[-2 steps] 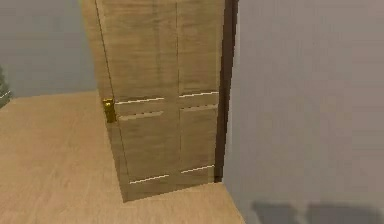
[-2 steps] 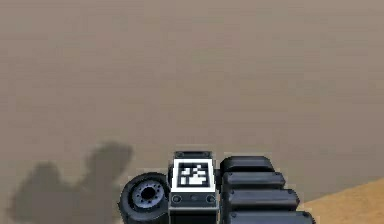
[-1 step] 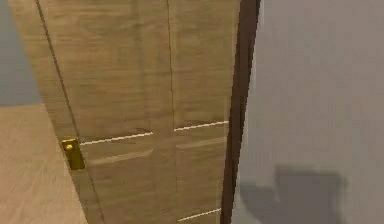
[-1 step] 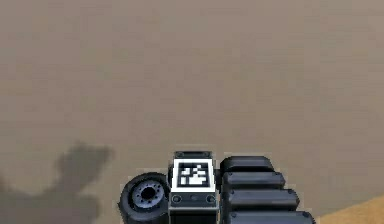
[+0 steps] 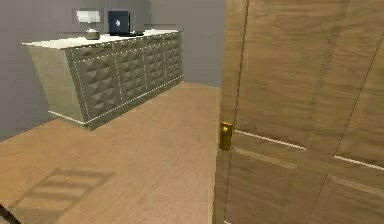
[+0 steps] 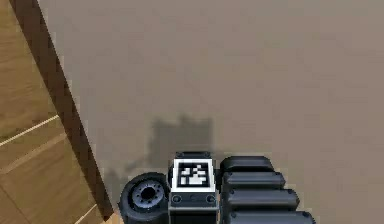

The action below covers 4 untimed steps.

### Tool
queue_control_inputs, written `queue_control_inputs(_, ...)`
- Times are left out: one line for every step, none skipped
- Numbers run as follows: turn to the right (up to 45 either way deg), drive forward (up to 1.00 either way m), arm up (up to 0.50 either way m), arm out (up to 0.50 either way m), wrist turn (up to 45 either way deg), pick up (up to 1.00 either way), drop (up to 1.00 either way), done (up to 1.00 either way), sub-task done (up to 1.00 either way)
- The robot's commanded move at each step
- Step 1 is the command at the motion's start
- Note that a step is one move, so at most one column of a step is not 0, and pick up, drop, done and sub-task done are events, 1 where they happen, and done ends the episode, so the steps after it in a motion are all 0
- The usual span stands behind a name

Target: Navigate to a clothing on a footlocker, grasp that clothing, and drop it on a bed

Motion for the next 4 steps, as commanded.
queue_control_inputs(-18.0,0.0,0.0,0.0,0.0,0.0,0.0,0.0,0.0)
queue_control_inputs(0.0,1.0,0.0,0.0,0.0,0.0,0.0,0.0,0.0)
queue_control_inputs(-15.0,0.0,0.0,0.0,0.0,0.0,0.0,0.0,0.0)
queue_control_inputs(0.0,0.15,0.0,0.0,0.0,0.0,0.0,0.0,0.0)
